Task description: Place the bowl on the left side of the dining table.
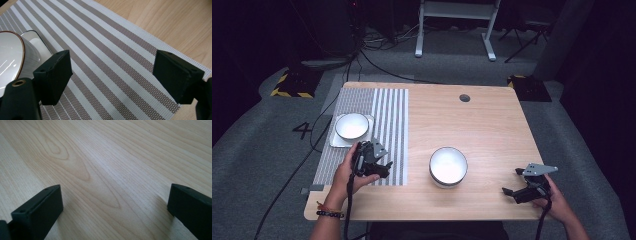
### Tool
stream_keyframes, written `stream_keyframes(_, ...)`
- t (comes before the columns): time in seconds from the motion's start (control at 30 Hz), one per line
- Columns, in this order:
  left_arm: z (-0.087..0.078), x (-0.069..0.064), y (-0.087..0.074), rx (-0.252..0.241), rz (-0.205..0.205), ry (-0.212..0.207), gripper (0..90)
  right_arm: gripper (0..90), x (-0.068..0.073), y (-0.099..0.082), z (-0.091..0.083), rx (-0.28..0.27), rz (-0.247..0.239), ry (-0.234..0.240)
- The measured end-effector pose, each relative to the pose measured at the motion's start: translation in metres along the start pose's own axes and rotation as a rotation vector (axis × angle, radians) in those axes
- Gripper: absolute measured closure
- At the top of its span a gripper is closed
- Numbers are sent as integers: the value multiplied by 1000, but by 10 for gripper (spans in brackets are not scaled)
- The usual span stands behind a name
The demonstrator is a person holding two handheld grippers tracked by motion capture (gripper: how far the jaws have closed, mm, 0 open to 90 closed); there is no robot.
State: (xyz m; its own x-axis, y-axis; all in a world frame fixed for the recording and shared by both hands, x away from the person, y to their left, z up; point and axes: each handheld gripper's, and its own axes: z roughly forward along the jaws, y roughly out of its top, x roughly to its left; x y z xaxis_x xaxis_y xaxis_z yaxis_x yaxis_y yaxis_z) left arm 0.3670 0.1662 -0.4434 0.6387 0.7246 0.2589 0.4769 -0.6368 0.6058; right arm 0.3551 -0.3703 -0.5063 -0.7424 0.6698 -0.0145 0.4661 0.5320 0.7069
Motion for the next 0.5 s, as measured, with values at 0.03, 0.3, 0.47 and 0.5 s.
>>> stream_keyframes(0.03, 1, -1, 0, -5, -5, -11, 158, 2, 0, 0, 0, -1, 0, 0)
stream_keyframes(0.3, 1, -13, -1, 20, 35, -21, 158, 2, 0, 0, 0, -1, 0, 0)
stream_keyframes(0.47, 2, -18, -5, 23, 40, -12, 158, 2, 0, 0, 0, -1, 0, 0)
stream_keyframes(0.5, 1, -19, -5, 33, 44, -20, 158, 2, 0, 0, 0, -2, 1, -1)
